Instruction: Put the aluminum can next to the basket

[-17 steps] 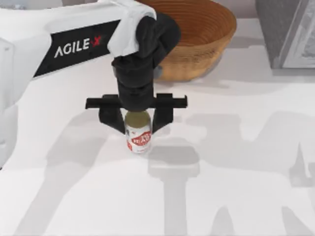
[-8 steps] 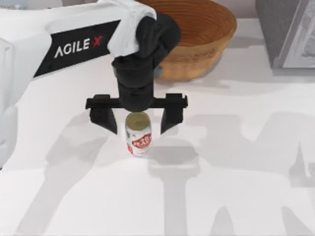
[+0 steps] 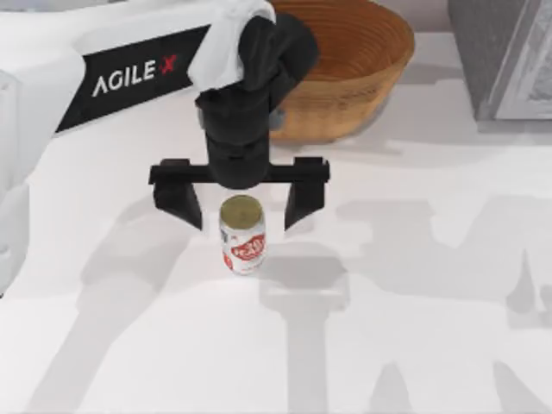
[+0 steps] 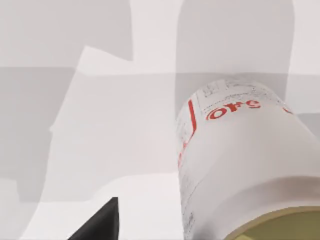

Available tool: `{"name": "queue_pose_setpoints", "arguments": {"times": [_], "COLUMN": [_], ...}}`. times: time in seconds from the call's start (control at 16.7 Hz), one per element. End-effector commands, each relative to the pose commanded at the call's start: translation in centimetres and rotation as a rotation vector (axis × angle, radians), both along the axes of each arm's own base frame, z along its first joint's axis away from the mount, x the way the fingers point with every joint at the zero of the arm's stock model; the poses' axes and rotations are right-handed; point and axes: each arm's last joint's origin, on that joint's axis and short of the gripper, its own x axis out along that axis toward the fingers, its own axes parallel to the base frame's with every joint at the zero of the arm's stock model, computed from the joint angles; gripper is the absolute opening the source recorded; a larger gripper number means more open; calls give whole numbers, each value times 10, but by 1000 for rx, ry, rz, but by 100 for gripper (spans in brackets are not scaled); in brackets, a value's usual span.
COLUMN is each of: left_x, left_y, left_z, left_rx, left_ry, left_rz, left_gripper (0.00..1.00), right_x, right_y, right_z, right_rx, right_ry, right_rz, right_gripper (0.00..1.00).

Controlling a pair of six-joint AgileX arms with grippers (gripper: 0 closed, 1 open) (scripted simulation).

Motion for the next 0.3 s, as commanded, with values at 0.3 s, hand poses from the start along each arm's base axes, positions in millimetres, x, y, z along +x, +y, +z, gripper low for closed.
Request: {"name": "queue_pose_setpoints", "arguments": {"times": [0.3], "left_x": [-1], "left_y": [1], "left_z": [29], "left_rx": [1], "left_ry": [1], "left_rz": [-1], "left_gripper": [100], "right_x": [0], "right_y": [0], "right_z": [0], "right_rx": [0], "right_ry": [0], "right_rz": [0], "right_gripper": [100]}}
